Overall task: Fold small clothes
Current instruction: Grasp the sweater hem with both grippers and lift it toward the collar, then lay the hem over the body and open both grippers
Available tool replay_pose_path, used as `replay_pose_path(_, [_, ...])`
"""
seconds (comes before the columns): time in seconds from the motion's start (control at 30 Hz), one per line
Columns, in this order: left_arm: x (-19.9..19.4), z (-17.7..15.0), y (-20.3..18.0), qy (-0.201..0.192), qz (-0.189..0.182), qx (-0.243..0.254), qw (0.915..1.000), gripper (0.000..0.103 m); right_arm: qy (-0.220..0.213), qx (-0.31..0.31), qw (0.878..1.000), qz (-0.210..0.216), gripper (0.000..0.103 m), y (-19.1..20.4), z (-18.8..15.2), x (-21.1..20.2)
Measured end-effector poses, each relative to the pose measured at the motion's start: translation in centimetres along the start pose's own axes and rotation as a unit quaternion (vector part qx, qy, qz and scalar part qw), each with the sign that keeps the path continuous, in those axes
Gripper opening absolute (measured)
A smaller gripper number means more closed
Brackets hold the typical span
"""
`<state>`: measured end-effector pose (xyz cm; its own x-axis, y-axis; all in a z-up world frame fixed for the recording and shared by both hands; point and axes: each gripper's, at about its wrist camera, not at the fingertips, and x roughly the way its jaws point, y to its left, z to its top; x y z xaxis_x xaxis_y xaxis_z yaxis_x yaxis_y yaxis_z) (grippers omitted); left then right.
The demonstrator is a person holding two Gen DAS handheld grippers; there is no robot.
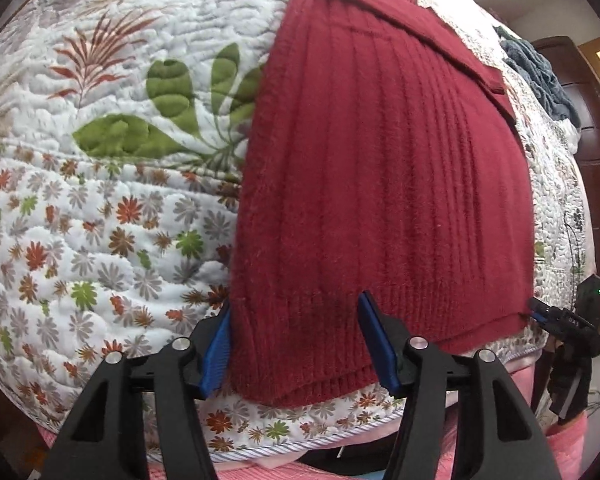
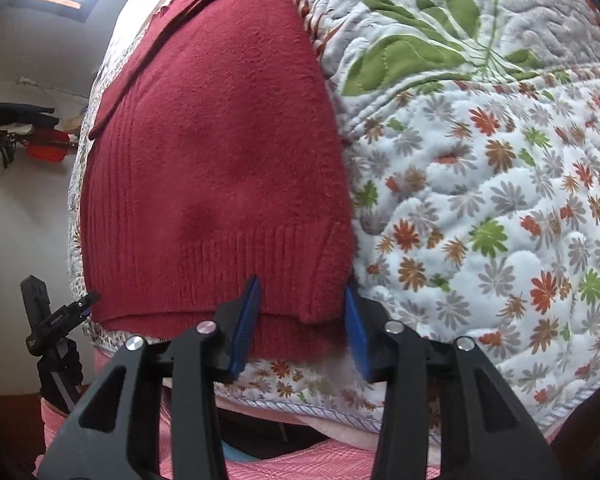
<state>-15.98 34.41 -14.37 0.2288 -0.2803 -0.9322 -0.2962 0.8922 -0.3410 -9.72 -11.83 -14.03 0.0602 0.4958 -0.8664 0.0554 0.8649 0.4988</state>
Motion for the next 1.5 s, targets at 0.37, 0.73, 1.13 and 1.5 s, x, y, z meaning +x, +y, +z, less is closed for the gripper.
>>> replay_pose_path(0.37, [-0.4,-0.7,1.0,-0.008,0.003,-0.014,0.9999,0.036,0.0,0.003,1.0,0.014,0.023,-0.1,0.1,1.1])
replay_pose_path(0.73, [-3.3,-0.9,3.1,-0.025,-0.082,-0.058,0.9947,0.007,-0.024,0.003,0.996,0.089,0.005,1.2,1.6,-2.0])
replay_pose_path(1.13, [-7.3,6.5,2.8,-0.09,-0.115,-0.059,0.9876,0.007,-0.064,0.014,0.988,0.141,0.005,4.2,10.4,-5.2])
replay_pose_path(1.5, [-1.6,15.3,2.4,-0.07,-0.085,-0.086,0.9901,0.007,-0.02,0.048,0.992,0.113,0.005,3.4,19.5,-0.6])
